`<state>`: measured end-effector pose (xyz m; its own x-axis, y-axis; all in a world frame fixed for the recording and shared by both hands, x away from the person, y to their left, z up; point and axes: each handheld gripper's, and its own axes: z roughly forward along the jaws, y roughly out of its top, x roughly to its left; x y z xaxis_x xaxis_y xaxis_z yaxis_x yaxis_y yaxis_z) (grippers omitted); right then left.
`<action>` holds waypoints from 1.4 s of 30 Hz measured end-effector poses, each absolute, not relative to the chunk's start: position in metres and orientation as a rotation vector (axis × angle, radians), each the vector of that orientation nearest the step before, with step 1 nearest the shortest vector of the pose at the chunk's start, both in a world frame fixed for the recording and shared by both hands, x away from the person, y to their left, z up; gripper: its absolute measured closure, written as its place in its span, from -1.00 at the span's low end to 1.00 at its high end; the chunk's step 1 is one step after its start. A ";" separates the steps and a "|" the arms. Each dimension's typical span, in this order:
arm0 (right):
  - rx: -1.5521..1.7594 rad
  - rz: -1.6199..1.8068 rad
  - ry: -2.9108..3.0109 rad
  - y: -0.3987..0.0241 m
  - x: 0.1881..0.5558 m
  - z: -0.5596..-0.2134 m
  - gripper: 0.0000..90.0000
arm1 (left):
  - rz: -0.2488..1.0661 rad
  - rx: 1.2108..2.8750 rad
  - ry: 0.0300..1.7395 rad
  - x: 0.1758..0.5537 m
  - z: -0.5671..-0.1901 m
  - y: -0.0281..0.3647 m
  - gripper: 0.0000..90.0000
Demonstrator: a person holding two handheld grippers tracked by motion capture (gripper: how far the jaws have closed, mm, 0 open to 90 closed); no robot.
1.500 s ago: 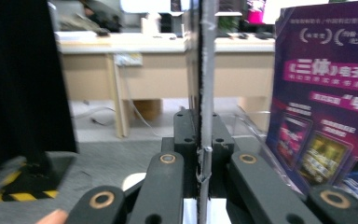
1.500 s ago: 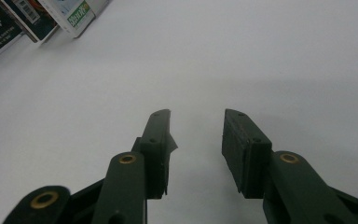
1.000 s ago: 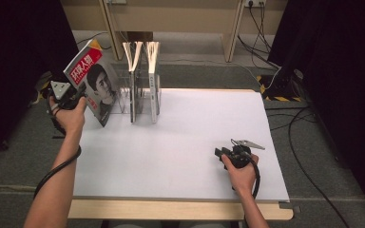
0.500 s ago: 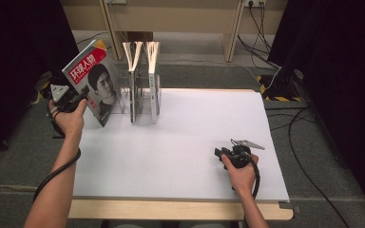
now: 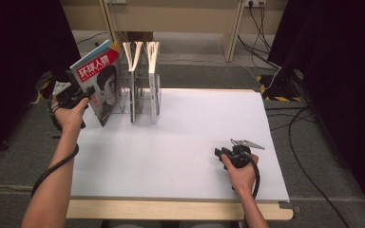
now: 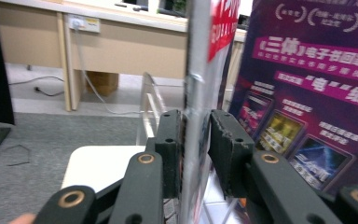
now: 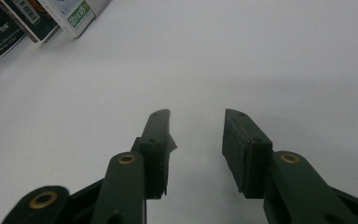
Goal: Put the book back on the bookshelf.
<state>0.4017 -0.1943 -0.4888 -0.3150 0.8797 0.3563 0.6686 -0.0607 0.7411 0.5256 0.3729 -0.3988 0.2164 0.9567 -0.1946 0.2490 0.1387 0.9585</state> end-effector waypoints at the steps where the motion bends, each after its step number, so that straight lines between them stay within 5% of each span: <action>1: 1.677 1.314 1.976 -0.194 0.402 -0.489 0.38 | 0.779 1.353 1.263 0.527 -0.399 0.371 0.58; 13: 1.664 1.314 1.984 -0.196 0.403 -0.490 0.37 | 0.752 1.468 1.239 0.543 -0.399 0.348 0.48; 21: 1.682 1.311 1.987 -0.196 0.402 -0.490 0.36 | 0.763 1.533 1.280 0.546 -0.390 0.341 0.90; 26: 1.685 1.310 1.992 -0.196 0.402 -0.490 0.36 | 0.799 1.495 1.313 0.544 -0.390 0.345 0.92; 35: 1.683 1.312 1.990 -0.195 0.403 -0.491 0.36 | 0.910 1.188 1.404 0.529 -0.398 0.360 0.92; 42: 1.693 1.314 1.983 -0.197 0.403 -0.490 0.36 | 0.975 1.210 1.371 0.530 -0.398 0.355 0.92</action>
<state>0.4026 -0.1969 -0.4904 -0.3111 0.8772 0.3658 0.6788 -0.0643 0.7315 0.5303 0.3548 -0.3981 0.0243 0.9846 -0.1730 0.1593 0.1670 0.9730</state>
